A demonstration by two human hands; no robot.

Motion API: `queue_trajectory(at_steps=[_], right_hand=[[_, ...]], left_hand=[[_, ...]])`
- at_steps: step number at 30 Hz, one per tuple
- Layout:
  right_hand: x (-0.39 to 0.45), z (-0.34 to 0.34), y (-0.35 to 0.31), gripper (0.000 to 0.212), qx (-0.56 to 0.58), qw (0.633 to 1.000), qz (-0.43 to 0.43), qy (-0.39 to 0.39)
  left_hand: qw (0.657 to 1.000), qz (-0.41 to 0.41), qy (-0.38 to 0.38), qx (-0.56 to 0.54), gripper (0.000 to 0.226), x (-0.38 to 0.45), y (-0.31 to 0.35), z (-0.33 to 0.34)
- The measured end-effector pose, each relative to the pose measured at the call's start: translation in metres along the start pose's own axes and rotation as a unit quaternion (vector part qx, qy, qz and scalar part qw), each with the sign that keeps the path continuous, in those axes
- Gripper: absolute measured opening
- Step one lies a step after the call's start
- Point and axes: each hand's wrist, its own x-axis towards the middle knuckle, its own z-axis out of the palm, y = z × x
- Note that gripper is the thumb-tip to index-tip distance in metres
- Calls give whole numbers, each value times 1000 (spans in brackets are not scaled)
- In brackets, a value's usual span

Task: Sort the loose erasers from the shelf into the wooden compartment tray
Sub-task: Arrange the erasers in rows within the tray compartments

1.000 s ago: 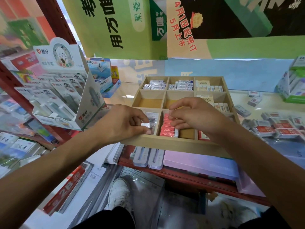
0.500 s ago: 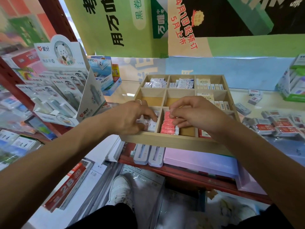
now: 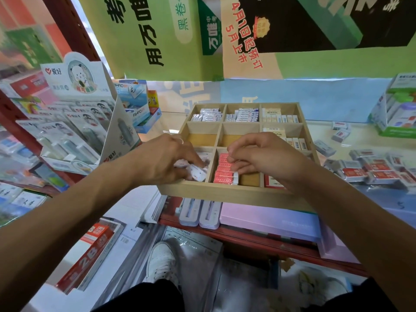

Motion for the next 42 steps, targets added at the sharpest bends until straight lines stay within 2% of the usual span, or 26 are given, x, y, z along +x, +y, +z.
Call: queue_trajectory(at_steps=[2,6,12,14,17,20,22,25,28,32,38,42], right_hand=[[0,0,1,9,-5,1000,-1,-3],[1,2,2,8,-12,1000,-3,-6],[0,2,2,9,-28,1000,-6,-5],[-1,2,2,9,-37,999,-12,-7],[-1,3,4,8,-55,998,-25,-9],[0,6,10,7,-130,989,-74,17],[-1,11,14,12,-196,971,-133,35],[0,17,20,19,-310,926,-215,28],[4,19,25,21,-365,903,-225,3],[5,18,26,21,-380,895,-233,1],[-10,-5,12,18,-343,902,-258,49],[-33,-40,15,16,-347,902,-238,95]], left_hand=[[999,5,37,-13,30,-5,-4,0],[993,-43,93,-61,31,-10,-9,1],[968,-166,103,-160,19,2,7,20],[966,-182,93,-156,19,4,11,25],[976,-172,87,-97,21,3,13,22],[983,-153,88,-50,25,1,12,18],[985,-150,81,-20,26,2,14,19],[984,-157,90,4,22,4,18,22],[977,-173,110,-53,16,3,17,25],[976,-177,104,-78,19,2,21,24],[957,-154,174,-174,26,14,45,11],[949,-115,169,-239,26,39,81,5]])
